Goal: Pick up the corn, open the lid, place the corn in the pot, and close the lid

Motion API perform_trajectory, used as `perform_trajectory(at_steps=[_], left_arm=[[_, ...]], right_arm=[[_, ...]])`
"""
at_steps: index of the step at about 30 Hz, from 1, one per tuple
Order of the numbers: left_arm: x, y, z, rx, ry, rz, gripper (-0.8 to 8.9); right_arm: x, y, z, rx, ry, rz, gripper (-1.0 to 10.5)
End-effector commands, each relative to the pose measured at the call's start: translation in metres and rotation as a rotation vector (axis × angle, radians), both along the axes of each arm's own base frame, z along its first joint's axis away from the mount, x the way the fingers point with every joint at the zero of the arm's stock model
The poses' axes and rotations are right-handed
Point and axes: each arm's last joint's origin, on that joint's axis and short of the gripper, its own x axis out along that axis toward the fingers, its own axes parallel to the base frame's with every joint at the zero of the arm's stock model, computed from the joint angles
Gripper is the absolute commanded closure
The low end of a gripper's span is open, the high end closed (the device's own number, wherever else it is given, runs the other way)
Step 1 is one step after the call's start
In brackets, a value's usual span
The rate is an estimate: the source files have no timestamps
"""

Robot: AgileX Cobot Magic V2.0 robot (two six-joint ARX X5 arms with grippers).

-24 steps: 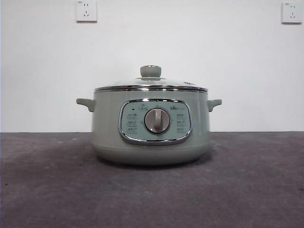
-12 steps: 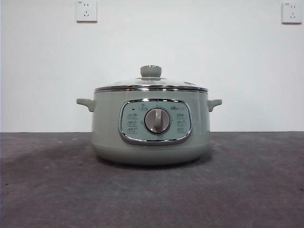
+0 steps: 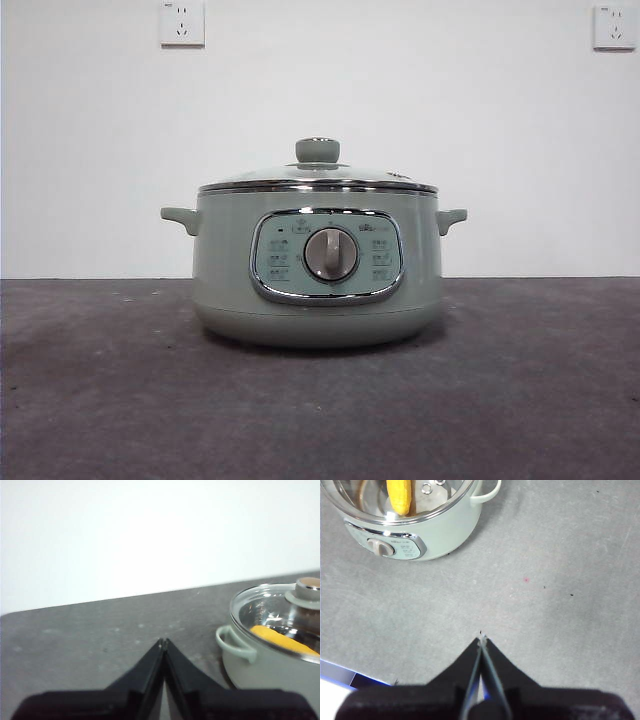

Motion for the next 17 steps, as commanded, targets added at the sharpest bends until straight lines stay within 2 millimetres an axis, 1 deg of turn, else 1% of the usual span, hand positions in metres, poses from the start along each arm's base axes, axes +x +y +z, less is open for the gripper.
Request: perform_trajectory(at_steps=[1,4,7,13,17], left_arm=[[-0.002,0.0,-0.062,-0.071,0.046,0.011,8.16],[-0.005,0.0,-0.085,-0.071,0.054,0.011,8.16],[-0.006,0.001,-0.097,-0.073,0.041,0.031,8.16],[-0.009,0.005,-0.1,-0.073,0.041,0.094,8.16],[-0.009,0.005,-0.1,-0.072,0.044,0.092,8.16]], right_arm=[[-0.001,0.0,-0.004,-0.017,0.026,-0.006,9.5],[-0.001,0.0,-0.004,-0.016,0.026,-0.006,9.5],[-0.001,0.0,-0.004,-0.017,0.026,-0.006,9.5],[-0.001,0.0,-0.004,-0.017,0.026,-0.006,9.5],[-0.001,0.0,-0.004,-0.017,0.026,-0.006,9.5]])
